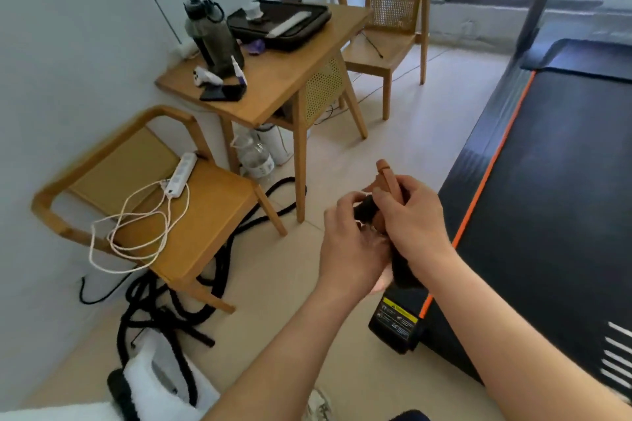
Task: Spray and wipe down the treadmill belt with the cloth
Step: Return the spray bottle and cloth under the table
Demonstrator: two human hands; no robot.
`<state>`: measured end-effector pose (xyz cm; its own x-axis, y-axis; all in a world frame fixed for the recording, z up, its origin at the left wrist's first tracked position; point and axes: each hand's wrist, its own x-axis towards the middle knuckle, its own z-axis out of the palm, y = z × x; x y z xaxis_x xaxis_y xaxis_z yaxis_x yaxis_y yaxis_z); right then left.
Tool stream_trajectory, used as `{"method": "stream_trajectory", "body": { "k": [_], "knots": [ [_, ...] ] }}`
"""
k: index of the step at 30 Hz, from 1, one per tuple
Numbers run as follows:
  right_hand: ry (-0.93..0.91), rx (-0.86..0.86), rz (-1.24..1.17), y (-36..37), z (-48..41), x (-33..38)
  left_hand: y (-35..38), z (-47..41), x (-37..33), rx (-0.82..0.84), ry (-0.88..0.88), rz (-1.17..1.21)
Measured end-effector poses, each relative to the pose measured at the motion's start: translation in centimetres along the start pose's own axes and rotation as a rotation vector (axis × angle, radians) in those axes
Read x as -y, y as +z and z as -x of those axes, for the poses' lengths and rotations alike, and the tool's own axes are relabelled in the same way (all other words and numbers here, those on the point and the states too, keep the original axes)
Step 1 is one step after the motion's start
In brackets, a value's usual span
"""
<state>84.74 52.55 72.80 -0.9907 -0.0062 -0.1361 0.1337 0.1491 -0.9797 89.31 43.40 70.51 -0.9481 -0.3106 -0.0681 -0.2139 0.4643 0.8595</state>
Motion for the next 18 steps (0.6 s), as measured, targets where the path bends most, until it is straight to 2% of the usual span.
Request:
{"method": "stream_trajectory", "body": {
  "k": [4, 8, 13, 18],
  "knots": [
    [0.021, -0.045, -0.001, 6.1, -5.4, 1.6, -3.2, -7.2, 1.8, -0.004, -0.008, 0.041],
    [0.147, -0.126, -0.113, 10.1, -12.2, 2.9, -4.8, -14.6, 2.4, 0.002, 0.076, 0.031],
    [0.241, -0.177, -0.172, 13.9, -23.0, 2.3, -5.3, -26.3, 3.1, 0.138, 0.076, 0.017],
    [0.329, -0.207, -0.226, 16.1, -31.1, 0.6, -4.4, -35.6, 4.3, 0.250, 0.104, -0.134]
  ]
}}
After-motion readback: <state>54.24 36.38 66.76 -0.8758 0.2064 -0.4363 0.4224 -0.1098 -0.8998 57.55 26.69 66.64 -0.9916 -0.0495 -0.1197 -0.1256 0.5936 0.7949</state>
